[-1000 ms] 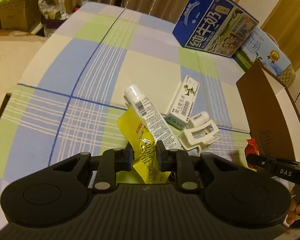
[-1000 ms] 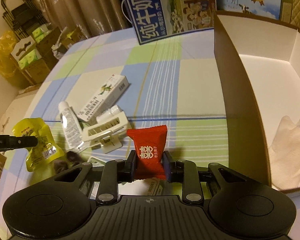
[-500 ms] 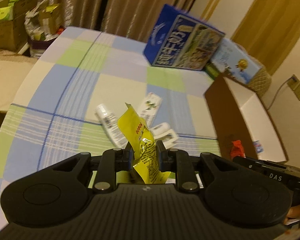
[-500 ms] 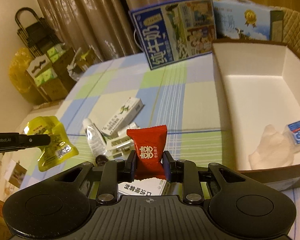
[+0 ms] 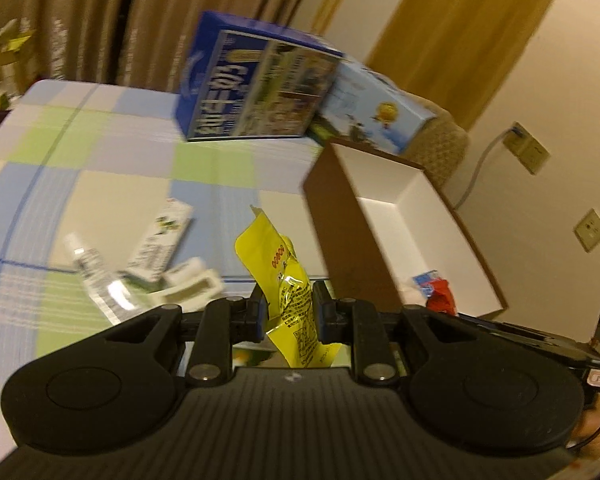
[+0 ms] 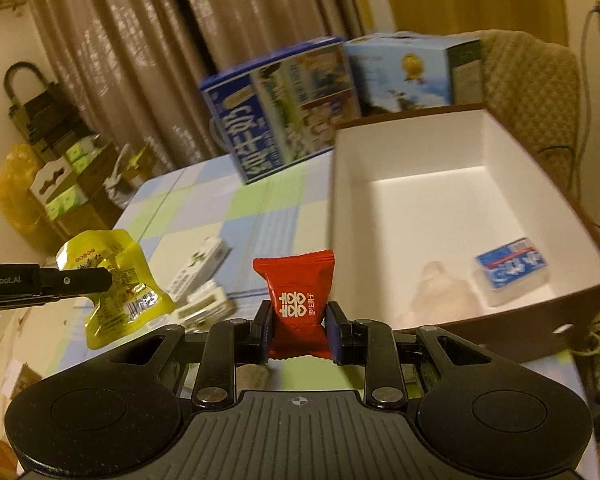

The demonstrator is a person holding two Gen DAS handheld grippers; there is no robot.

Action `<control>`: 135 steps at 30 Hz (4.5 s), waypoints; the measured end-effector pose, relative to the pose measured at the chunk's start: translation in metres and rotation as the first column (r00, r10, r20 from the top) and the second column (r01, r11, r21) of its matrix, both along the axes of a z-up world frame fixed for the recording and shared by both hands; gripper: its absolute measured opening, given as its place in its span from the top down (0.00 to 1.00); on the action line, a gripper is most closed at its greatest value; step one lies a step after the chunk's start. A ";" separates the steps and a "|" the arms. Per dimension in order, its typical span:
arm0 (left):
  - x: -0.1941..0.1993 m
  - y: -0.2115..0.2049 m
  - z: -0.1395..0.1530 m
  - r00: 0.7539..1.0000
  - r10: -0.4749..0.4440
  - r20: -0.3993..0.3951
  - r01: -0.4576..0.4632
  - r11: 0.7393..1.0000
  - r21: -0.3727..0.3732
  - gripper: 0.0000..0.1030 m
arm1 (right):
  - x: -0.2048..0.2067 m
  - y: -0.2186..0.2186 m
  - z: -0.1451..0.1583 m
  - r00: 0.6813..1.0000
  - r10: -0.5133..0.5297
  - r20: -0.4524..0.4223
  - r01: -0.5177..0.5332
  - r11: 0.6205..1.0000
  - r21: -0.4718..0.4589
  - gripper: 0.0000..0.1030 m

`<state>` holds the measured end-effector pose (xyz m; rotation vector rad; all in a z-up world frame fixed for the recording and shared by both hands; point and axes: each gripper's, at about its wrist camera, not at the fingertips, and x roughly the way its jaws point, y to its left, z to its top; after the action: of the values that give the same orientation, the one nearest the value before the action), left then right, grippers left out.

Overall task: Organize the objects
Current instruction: 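Carry the red and yellow packets into the cardboard box with both tools, then open both tools to drop the packets into the box, then move both tools back over the loose items on the table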

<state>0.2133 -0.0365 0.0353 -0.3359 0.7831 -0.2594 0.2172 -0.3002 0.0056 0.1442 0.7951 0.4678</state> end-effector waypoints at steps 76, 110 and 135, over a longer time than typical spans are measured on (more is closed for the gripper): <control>0.179 -0.209 -0.037 0.979 -0.179 -0.100 0.195 0.965 0.175 0.24 | 0.181 -0.106 -0.035 0.994 -0.071 -0.082 0.064 0.994 -0.083 0.51; 0.075 -0.173 -0.004 0.981 -0.174 -0.081 0.186 0.967 0.177 0.11 | 0.071 -0.113 0.011 0.992 -0.115 -0.053 0.112 0.992 -0.057 0.36; 0.004 -0.085 -0.006 0.990 -0.090 -0.109 0.107 0.979 0.171 0.10 | 0.001 -0.046 0.010 0.997 -0.017 -0.082 0.013 0.999 -0.047 0.36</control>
<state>0.2171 -0.1220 0.0292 -0.1435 0.9169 -0.2655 0.2182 -0.3459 0.0152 0.1271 0.8843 0.4312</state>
